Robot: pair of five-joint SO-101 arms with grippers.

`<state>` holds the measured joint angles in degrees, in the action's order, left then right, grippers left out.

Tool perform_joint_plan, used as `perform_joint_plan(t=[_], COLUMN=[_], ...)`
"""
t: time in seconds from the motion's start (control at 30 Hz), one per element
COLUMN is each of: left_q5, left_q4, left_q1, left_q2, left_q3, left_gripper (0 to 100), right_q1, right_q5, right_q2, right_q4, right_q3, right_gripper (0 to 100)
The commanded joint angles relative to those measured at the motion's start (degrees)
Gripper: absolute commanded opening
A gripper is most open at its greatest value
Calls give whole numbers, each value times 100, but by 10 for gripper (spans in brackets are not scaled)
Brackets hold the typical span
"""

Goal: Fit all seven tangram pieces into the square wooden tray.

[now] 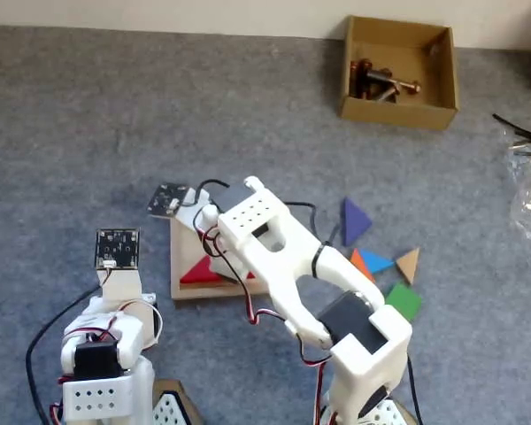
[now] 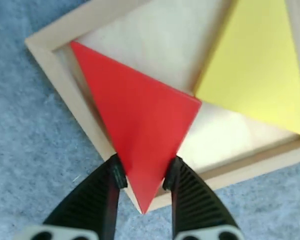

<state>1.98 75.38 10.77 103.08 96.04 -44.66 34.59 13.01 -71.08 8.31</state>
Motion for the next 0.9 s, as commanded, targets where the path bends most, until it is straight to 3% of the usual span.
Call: perform_joint_plan(t=[0.0,0.2,0.47,0.87], left_q5=[18,18,18,18], left_q4=[44,44,44,44], left_q1=[48,48,48,48], left_q2=[-40,-40,-40,-40], left_q3=[119,119,119,119], left_gripper=[5,5,5,5], right_q1=[-84,-92,-462,-681], right_q5=[53,35,-510,-1292], right_q2=[-92,-101,-84,-66], right_q4=[-13,-57,-769,-1024], right_q3=[-462,-462,-743,-716], right_gripper=[5,5,5,5])
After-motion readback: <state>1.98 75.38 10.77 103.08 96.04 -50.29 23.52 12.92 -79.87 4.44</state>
